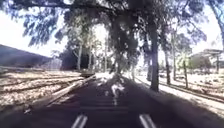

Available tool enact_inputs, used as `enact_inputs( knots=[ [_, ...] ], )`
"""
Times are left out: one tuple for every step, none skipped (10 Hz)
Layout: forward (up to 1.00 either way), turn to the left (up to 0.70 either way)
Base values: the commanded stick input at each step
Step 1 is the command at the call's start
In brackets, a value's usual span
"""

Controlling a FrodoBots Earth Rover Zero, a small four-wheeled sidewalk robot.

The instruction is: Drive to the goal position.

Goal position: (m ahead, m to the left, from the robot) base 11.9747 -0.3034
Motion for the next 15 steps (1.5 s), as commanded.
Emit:
enact_inputs(
  knots=[
    [1.0,0.0],
    [1.0,0.0],
    [1.0,0.0],
    [1.0,0.4],
    [1.0,0.4],
    [1.0,0.4],
    [1.0,0.26],
    [1.0,0.08],
    [1.0,0.0],
    [1.0,0.0],
    [1.0,0.0],
    [1.0,0.0],
    [1.0,0.0],
    [1.0,0.0],
    [1.0,0.0]
  ],
)
